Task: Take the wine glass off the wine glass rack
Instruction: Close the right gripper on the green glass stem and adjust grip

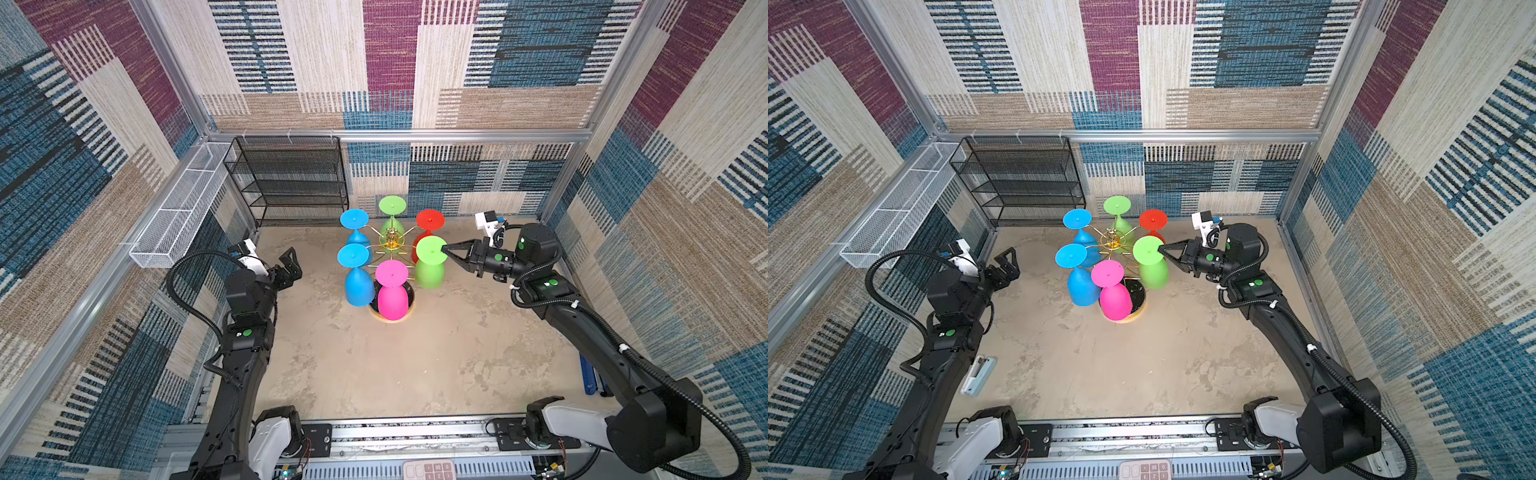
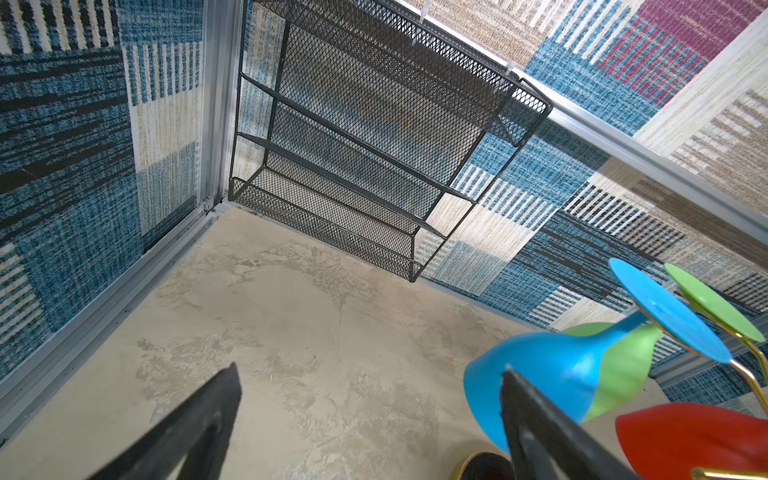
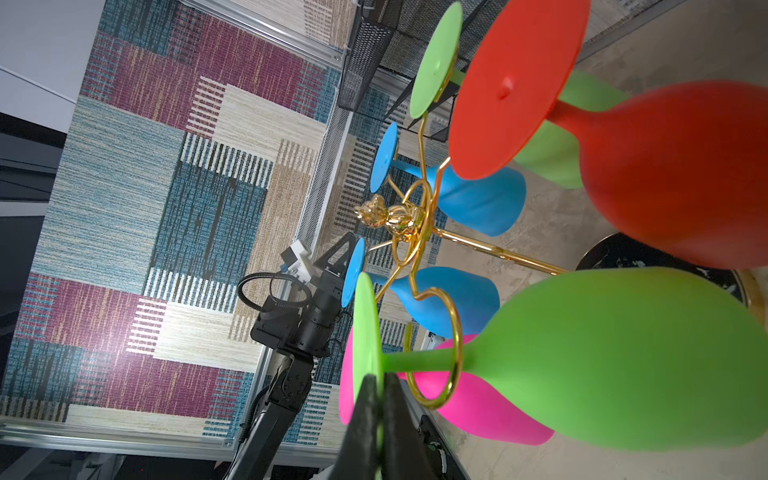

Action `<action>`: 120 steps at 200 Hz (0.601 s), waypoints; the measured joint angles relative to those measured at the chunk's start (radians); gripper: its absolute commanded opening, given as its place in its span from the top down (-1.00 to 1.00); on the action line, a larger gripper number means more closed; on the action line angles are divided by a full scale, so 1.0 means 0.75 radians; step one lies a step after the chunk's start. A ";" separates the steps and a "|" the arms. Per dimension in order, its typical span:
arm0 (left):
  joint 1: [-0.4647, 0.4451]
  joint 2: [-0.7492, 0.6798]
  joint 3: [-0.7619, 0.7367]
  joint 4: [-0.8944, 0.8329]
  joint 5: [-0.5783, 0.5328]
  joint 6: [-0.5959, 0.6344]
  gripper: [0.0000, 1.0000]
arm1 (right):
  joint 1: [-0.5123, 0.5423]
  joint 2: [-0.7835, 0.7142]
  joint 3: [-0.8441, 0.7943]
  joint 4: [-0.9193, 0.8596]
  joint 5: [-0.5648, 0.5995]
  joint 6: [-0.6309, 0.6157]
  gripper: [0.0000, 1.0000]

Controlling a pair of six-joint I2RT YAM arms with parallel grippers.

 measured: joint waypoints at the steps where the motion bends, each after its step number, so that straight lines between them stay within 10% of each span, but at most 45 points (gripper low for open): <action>1: 0.000 -0.001 0.000 0.000 0.000 0.000 -0.98 | 0.000 0.001 0.001 0.001 -0.001 0.001 1.00; 120: 0.000 -0.017 -0.001 -0.004 -0.001 0.000 -0.98 | 0.040 0.093 0.080 0.008 -0.034 0.045 1.00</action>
